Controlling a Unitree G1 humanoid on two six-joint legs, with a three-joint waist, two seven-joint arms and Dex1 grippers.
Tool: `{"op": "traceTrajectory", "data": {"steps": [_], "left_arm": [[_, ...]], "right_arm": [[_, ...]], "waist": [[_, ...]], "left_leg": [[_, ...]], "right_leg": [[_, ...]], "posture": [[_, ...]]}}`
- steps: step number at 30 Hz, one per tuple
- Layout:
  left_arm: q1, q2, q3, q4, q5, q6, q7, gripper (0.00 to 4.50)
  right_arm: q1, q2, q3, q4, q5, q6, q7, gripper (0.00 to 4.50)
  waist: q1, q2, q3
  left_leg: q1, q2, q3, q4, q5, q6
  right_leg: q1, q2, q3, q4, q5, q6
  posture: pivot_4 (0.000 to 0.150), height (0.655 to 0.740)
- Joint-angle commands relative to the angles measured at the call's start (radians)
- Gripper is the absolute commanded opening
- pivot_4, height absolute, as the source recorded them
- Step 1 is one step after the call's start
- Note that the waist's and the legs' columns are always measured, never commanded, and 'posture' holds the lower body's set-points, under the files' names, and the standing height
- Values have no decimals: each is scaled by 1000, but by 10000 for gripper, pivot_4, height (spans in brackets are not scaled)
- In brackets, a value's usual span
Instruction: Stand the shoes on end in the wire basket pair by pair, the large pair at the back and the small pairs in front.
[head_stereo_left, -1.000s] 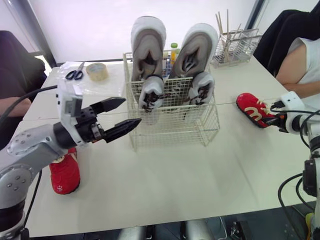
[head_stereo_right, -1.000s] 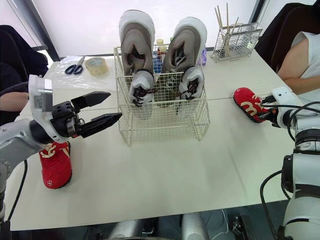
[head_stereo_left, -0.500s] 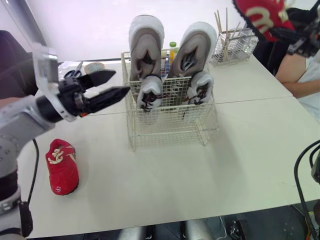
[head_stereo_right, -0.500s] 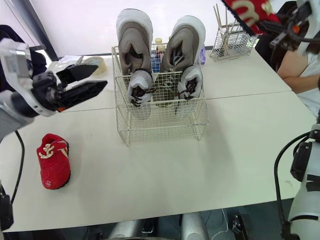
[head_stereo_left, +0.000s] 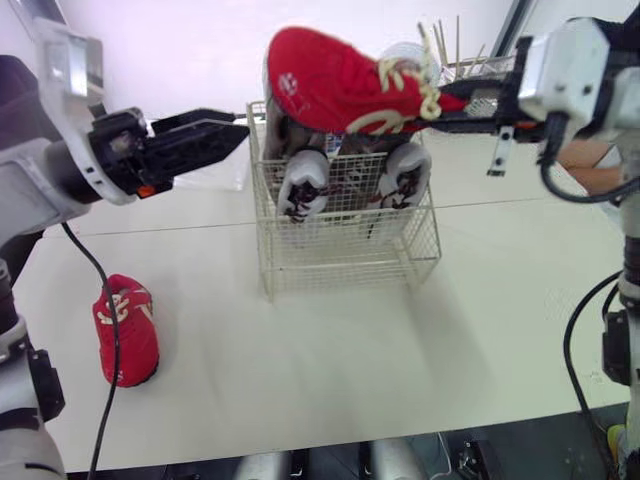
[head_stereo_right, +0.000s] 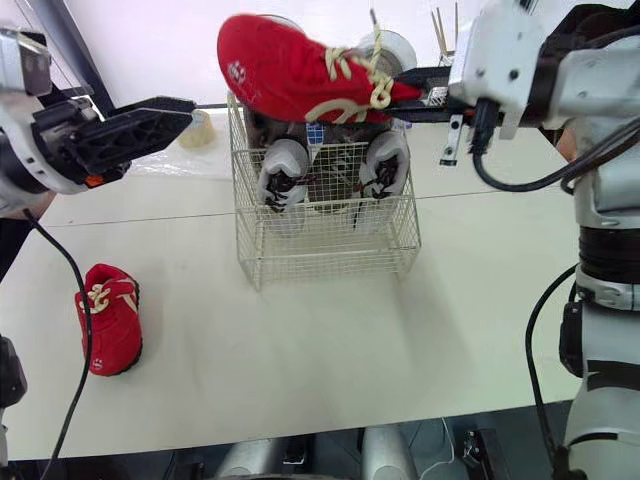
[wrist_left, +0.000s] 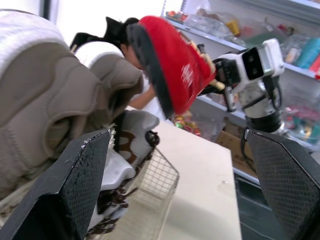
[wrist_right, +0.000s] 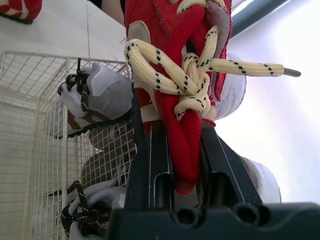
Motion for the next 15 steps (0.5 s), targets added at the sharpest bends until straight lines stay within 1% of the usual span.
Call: {"op": "traceTrajectory", "data": {"steps": [1,7,14,15], "left_arm": [[-41,-9,10,-1,-34,10,16,45000],[-62,-36,-9,23,2,19,25,45000],[-61,-51,-26,34,36,24,17,45000],[-63,-56,-26,38,37,25,18,42455]], "right_arm": [[-19,13,2,-20,-45,-105,-27,428],[-28,35,30,-24,-68,-183,-16,428],[-33,42,35,-63,-43,-189,4,428],[-34,43,35,-71,-39,-184,7,428]], "waist": [[1,0,0],[1,0,0],[1,0,0],[0,0,0]], "left_leg": [[0,0,0,0,0,0],[0,0,0,0,1,-1],[0,0,0,0,1,-1],[0,0,0,0,1,-1]], "right_leg": [[0,0,0,0,0,0],[0,0,0,0,0,0],[0,0,0,0,0,0],[0,0,0,0,0,0]], "posture": [[1500,7400],[1500,7400],[1500,7400],[1500,7400]]}}
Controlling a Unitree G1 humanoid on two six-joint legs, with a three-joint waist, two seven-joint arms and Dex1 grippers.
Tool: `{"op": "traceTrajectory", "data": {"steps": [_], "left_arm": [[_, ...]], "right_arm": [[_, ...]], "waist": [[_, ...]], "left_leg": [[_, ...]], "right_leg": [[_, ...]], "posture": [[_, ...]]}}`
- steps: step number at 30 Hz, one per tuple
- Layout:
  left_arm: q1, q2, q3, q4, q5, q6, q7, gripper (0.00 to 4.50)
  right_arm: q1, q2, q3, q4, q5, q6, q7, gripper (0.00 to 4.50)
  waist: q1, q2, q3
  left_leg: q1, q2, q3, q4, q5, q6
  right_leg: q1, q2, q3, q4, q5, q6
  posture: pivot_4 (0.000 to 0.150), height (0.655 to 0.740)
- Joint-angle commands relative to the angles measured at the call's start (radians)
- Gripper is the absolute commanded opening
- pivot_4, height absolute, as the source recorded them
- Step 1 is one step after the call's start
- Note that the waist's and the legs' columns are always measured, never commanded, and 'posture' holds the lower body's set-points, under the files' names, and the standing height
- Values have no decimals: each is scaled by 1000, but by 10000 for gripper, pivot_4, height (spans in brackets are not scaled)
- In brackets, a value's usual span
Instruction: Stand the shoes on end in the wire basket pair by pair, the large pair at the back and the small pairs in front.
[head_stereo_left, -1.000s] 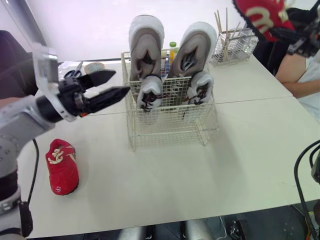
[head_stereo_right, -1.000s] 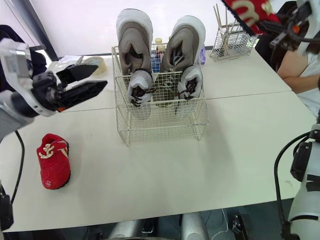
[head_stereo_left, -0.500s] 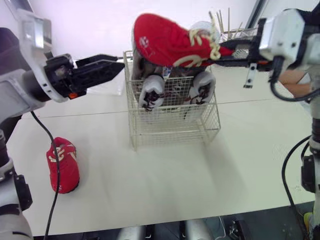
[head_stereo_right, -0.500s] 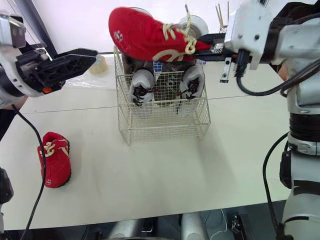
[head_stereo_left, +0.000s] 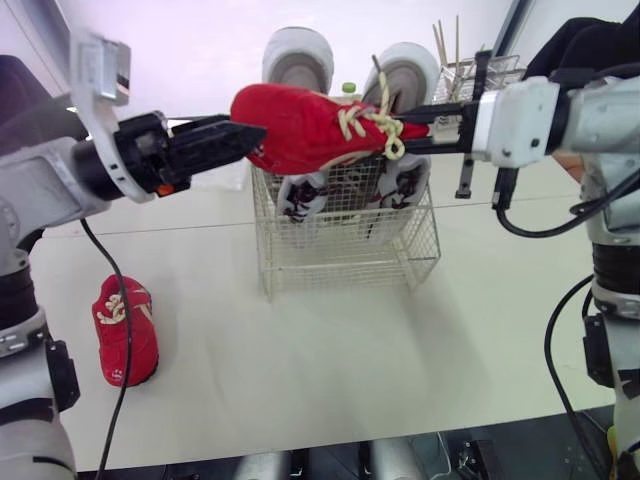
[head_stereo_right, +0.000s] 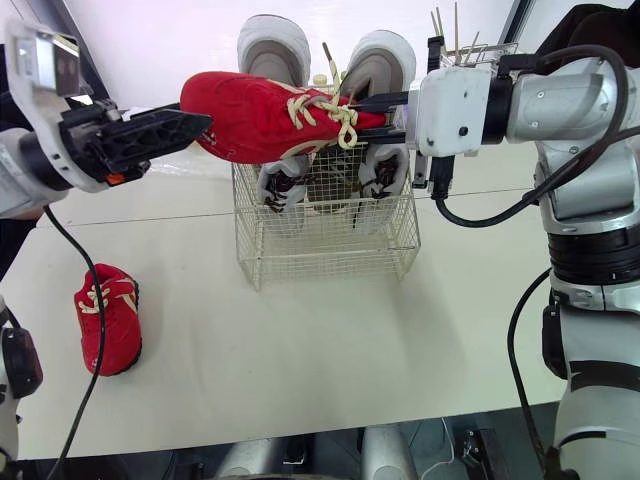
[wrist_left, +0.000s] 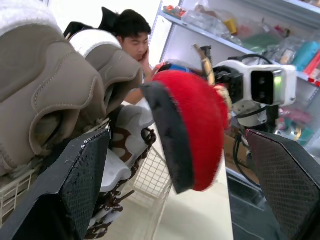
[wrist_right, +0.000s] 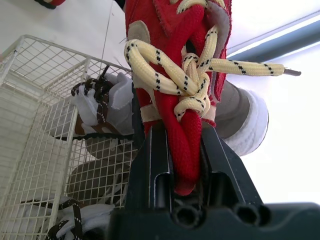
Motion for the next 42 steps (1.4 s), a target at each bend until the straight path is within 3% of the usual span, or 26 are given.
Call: {"op": "traceTrajectory", "data": {"steps": [1,3,6,10,12,17,21,28,32,37,42], "left_arm": [[-27,-5,11,5,7,3,-4,39594],[-28,-13,5,3,18,1,-6,32307],[-22,-24,1,-6,22,6,-14,17599],[-16,-44,15,-6,1,10,-2,2575],[-3,-52,27,-18,-13,12,1,2124],[58,-93,86,-19,-73,0,53,2123],[107,-124,127,-39,-111,-32,104,2123],[140,-186,173,-81,-211,-112,212,2123],[136,-235,156,-115,-244,-166,260,2123],[128,-263,131,-128,-261,-194,286,2123],[124,-293,97,-136,-246,-216,288,2123]], "right_arm": [[-38,3,-17,-51,30,1,2,428],[-42,5,-17,-54,33,5,4,428],[-48,11,-15,-63,38,17,8,428],[-48,15,-20,-73,49,59,5,428],[-43,15,-34,-92,90,145,2,428],[-29,-20,-148,-172,407,635,-20,23866],[-39,-25,-316,-93,657,942,-124,44115],[182,29,-539,-67,903,1189,-325,44673],[298,222,-557,-173,1049,1200,-546,44673],[286,362,-528,-235,1165,1151,-732,44673],[187,500,-457,-235,1188,1045,-848,44673]], "waist": [[0,0,0],[1,0,0],[0,0,0],[0,0,0],[0,0,0],[3,0,0],[3,-1,0],[6,-4,-1],[-2,-4,-1],[1,-3,-1],[1,-3,-1]], "left_leg": [[0,0,0,0,0,0],[0,0,0,0,0,0],[0,0,0,0,0,0],[0,0,0,0,0,0],[0,0,0,0,0,0],[0,0,-1,0,0,1],[0,0,-1,0,-4,3],[0,0,-1,-1,-5,5],[0,0,-1,-1,-4,5],[0,0,-1,-2,-1,3],[0,0,-1,0,-2,5]], "right_leg": [[0,0,0,0,0,0],[0,0,0,0,0,0],[0,0,0,0,0,0],[0,0,0,0,0,0],[0,0,0,0,0,0],[0,0,0,0,0,0],[0,-2,0,0,0,0],[1,-2,1,-2,0,-1],[0,-2,1,0,0,0],[-2,-1,2,3,0,0],[-1,-1,2,3,0,0]], "posture": [[1500,7400],[1500,7400],[1500,7400],[1500,7400],[1500,7400],[1500,7400],[1500,7400],[1500,7400],[1500,7400],[1500,7400],[1500,7400]]}}
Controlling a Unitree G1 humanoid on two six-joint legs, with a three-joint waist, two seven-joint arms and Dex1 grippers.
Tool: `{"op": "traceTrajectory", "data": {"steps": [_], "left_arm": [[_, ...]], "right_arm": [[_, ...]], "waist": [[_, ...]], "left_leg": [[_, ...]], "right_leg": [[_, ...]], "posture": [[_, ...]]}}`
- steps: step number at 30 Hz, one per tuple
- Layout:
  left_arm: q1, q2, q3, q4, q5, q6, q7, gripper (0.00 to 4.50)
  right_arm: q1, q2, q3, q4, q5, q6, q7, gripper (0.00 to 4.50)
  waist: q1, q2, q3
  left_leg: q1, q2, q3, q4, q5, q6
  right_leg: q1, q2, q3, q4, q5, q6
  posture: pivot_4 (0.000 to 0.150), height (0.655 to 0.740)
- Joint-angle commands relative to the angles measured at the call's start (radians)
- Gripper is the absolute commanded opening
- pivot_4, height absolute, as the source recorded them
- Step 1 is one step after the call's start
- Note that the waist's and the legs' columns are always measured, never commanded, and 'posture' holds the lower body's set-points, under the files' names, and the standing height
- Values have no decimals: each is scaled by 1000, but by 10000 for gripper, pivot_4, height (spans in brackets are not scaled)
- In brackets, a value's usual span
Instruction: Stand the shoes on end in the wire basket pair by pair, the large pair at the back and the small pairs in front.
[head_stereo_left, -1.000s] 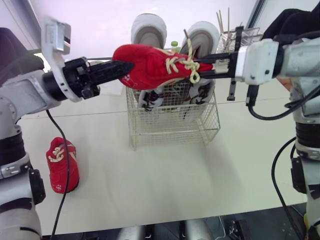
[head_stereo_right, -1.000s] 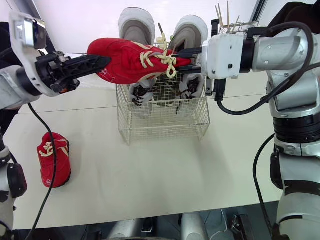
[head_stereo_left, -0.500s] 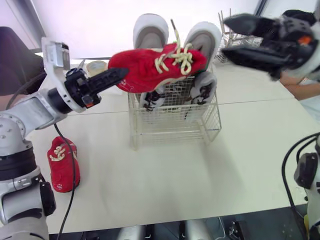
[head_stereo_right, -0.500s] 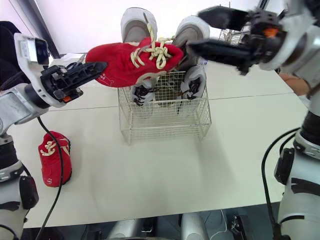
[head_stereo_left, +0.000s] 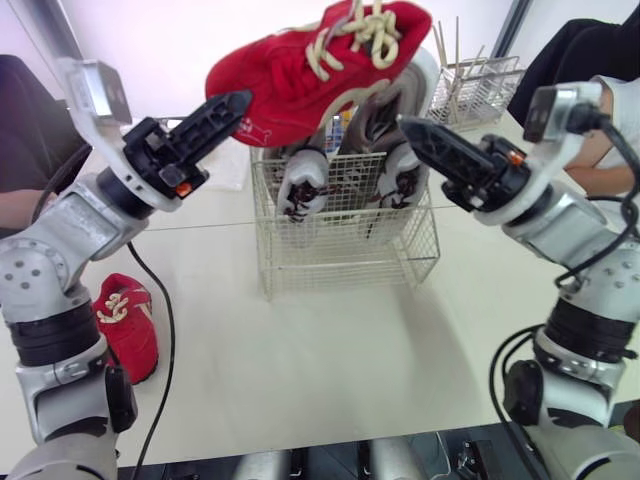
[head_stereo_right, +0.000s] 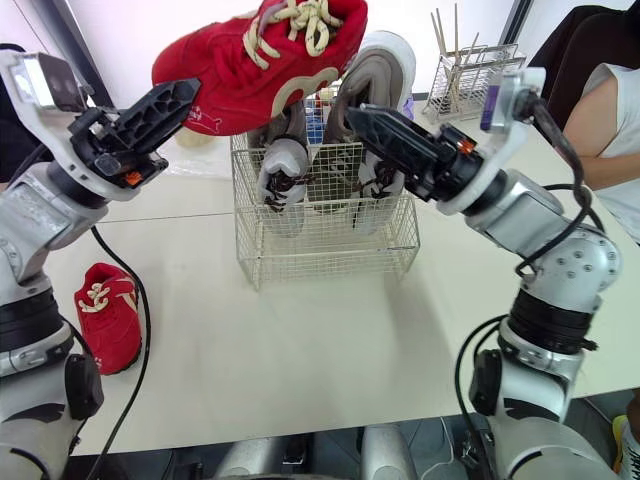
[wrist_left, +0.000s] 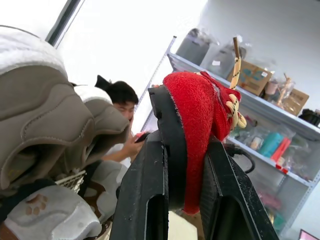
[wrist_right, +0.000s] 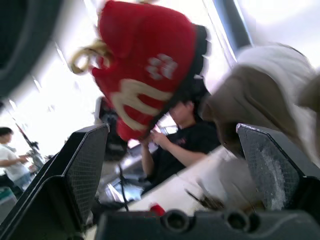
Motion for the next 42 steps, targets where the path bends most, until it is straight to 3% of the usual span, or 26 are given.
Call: {"op": "traceTrajectory", "data": {"steps": [1,9,14,18,22,23,24,30,35,42], "left_arm": [[-20,-11,-12,-37,-12,-34,-1,2123],[2,-42,-45,-84,11,-65,8,2123],[27,-46,-58,-109,18,-80,14,2123],[43,-36,-61,-120,24,-86,12,2123],[72,18,-75,-130,43,-52,1,2123],[80,34,-76,-135,53,-48,-8,12485],[87,48,-75,-139,58,-45,-19,18036],[149,182,-32,-152,98,-5,-117,44818],[222,306,20,-139,165,7,-212,44818],[256,306,29,-167,190,-13,-227,44818]], "right_arm": [[-60,35,34,-28,33,-65,-48,44673],[-99,56,102,-4,39,-117,-59,44673],[-114,61,117,12,44,-136,-62,21956],[-118,54,126,19,47,-142,-60,7291],[-134,11,138,38,19,-125,-55,6075],[-139,-11,144,43,9,-118,-37,6075],[-142,-36,151,48,-2,-109,-14,6075],[-185,-329,247,115,-184,-77,320,6075],[-244,-610,443,256,-528,-317,811,6075],[-289,-633,598,454,-852,-633,1087,6075]], "waist": [[2,0,0],[-1,0,0],[-2,0,0],[0,0,0],[-2,0,0],[-2,0,0],[-1,0,0],[-1,0,0],[-1,1,1],[-2,1,1]], "left_leg": [[0,0,0,0,0,0],[0,0,0,0,1,-1],[0,0,0,-1,1,0],[0,0,0,-1,1,0],[0,0,0,-1,0,0],[0,0,0,-1,0,1],[0,0,0,-1,0,1],[0,0,0,-1,-1,2],[0,0,0,-2,-2,3],[0,1,0,-2,-3,0]], "right_leg": [[0,0,0,0,0,0],[0,1,0,0,0,0],[0,1,0,0,0,0],[0,1,0,0,0,0],[0,1,0,0,0,0],[0,1,0,0,0,0],[0,1,0,0,0,0],[1,1,0,-4,-1,-2],[1,0,0,-7,-3,-5],[2,0,0,-9,-3,-4]], "posture": [[1500,7400],[1500,7400],[1500,7400],[1500,7400],[1500,7400],[1500,7400],[1500,7400],[1500,7400],[1500,7400],[1500,7400]]}}
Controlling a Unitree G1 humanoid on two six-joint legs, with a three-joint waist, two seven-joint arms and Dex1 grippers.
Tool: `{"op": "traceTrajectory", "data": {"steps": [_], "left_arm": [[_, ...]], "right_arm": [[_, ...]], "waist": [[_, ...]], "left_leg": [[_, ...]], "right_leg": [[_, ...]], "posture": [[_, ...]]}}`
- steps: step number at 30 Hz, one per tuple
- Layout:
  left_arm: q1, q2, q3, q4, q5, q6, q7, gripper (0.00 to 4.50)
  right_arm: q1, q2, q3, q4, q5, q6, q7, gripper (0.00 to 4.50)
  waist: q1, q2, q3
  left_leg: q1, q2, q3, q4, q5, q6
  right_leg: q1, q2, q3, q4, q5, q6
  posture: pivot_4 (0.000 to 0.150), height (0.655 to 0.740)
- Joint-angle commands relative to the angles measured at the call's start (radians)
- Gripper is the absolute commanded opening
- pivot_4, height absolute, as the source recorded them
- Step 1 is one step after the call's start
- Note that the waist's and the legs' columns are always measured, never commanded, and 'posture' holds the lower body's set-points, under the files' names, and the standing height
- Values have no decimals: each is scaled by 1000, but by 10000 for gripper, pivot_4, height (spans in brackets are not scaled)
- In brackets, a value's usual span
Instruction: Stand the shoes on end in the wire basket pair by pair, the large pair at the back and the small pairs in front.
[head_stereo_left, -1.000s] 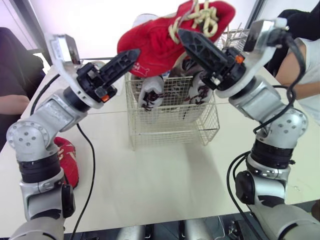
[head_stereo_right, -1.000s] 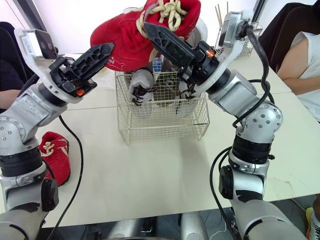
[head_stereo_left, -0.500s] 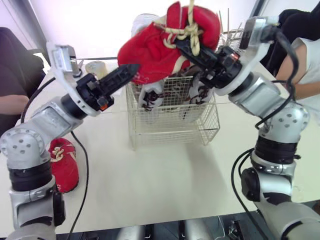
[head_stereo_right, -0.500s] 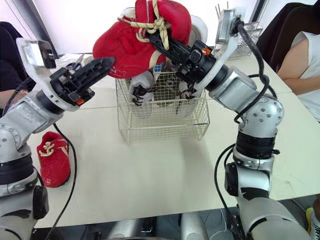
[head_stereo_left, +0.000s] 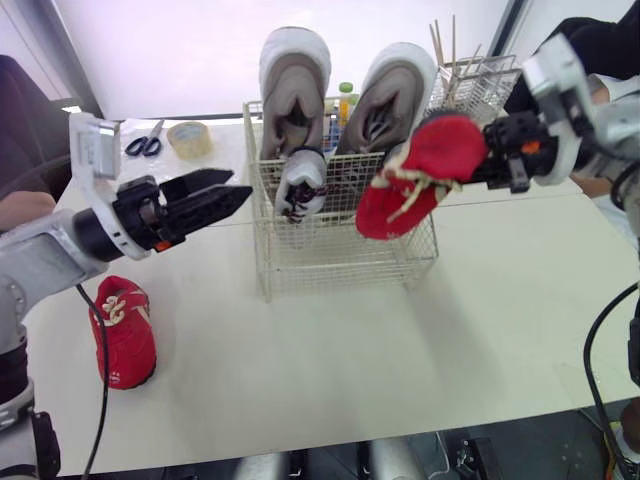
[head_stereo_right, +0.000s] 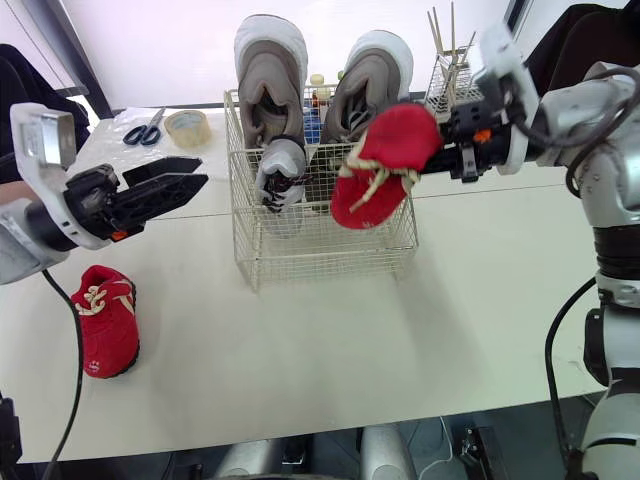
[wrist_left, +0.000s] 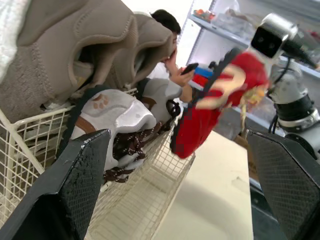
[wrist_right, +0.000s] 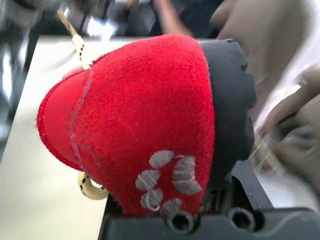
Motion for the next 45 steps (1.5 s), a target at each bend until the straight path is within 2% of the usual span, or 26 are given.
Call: {"op": "traceTrajectory", "data": {"steps": [1,9,15,20,22,24,25,28,29,39,45], "left_arm": [[7,-5,30,-42,4,-25,1,44818],[29,-13,44,-75,4,-34,24,44818],[28,-22,36,-84,11,-42,35,44818],[23,-27,28,-84,18,-48,39,44818],[22,-32,26,-88,21,-51,44,45000],[22,-37,24,-94,23,-54,52,45000],[22,-40,24,-97,25,-55,55,45000],[24,-47,26,-105,33,-58,62,45000],[24,-49,26,-107,34,-59,64,45000],[37,-35,39,-108,57,-58,63,45000],[100,39,95,-89,147,-47,89,45000]], "right_arm": [[-43,14,33,87,-144,-168,93,6075],[-28,98,71,204,-311,-386,160,6075],[-11,123,99,232,-366,-446,180,6075],[-11,120,128,238,-354,-438,180,6075],[-6,115,136,239,-354,-431,180,16349],[0,104,139,237,-357,-418,180,23141],[2,99,139,234,-356,-414,180,29322],[12,89,114,214,-364,-410,180,42977],[14,82,105,205,-363,-406,179,44865],[12,-26,-15,105,-369,-347,159,44865],[-81,-71,-82,151,-377,-329,143,44865]], "waist": [[1,0,0],[4,0,1],[5,0,1],[6,0,1],[7,0,1],[6,0,1],[5,0,1],[3,0,1],[2,0,1],[5,0,1],[2,3,3]], "left_leg": [[0,0,0,0,0,0],[0,0,0,0,1,-2],[0,-1,0,0,1,-3],[0,-1,-1,0,3,-5],[0,-1,-1,0,3,-5],[0,-1,-1,0,3,-5],[0,-1,0,0,3,-5],[0,-1,0,0,2,-4],[0,-1,-1,0,2,-4],[0,-1,-1,0,2,-3],[0,-1,-1,-1,1,-2]], "right_leg": [[0,0,0,0,0,0],[-1,0,0,1,1,2],[0,0,0,1,1,2],[0,0,0,1,2,4],[0,0,0,1,2,4],[0,0,0,1,2,4],[0,0,0,1,2,4],[0,0,0,1,2,4],[0,0,0,1,2,4],[0,0,0,2,2,3],[-1,0,0,2,0,1]], "posture": [[1500,7400],[1500,7400],[1500,7400],[1500,7400],[1500,7400],[1500,7400],[1500,7400],[1500,7400],[1500,7400],[1500,7400],[1500,7400]]}}
